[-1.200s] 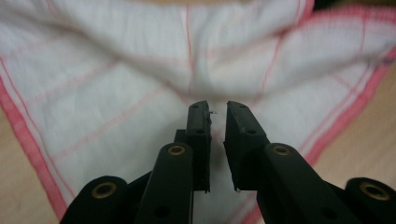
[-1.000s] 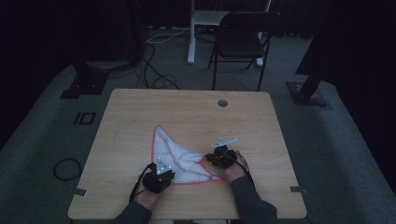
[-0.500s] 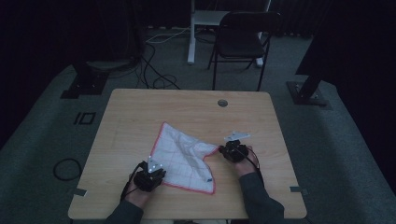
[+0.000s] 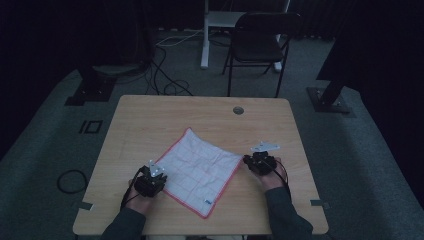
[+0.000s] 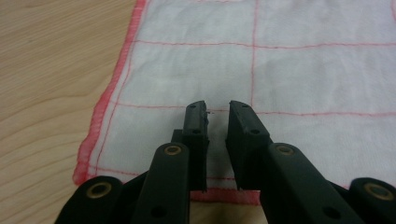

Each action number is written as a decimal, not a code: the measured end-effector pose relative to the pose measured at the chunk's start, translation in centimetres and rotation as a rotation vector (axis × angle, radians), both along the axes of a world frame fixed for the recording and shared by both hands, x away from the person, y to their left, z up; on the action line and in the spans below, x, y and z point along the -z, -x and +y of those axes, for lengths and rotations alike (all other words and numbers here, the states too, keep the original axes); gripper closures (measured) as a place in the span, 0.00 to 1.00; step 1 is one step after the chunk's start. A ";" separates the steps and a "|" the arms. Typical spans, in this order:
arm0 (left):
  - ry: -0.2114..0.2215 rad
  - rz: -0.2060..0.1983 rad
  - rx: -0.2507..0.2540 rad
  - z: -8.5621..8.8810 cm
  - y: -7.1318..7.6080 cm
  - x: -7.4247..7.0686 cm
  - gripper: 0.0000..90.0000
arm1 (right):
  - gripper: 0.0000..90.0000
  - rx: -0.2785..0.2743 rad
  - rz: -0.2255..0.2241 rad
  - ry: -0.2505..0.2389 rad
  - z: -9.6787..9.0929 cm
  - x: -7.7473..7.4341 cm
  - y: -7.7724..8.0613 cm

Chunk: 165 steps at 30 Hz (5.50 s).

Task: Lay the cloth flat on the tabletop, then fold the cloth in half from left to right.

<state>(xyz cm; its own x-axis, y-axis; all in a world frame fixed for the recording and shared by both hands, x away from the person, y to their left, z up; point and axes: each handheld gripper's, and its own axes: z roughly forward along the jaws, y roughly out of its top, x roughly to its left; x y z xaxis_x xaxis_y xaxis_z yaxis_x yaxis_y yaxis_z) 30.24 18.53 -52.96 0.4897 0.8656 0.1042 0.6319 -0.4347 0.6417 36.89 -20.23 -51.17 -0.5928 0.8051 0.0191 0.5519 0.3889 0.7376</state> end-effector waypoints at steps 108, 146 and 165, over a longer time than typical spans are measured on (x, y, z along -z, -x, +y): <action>0.130 -0.043 -0.018 0.6 -2.2 0.9 0.74 | 0.84 -0.078 0.003 0.090 5.2 2.6 3.9; 0.159 -0.028 -0.140 0.7 -2.8 0.9 0.69 | 0.79 -0.071 0.014 0.057 4.3 2.7 4.8; 0.275 0.015 -0.122 0.9 -2.8 0.4 0.97 | 0.63 -0.048 0.017 0.043 4.0 2.8 4.7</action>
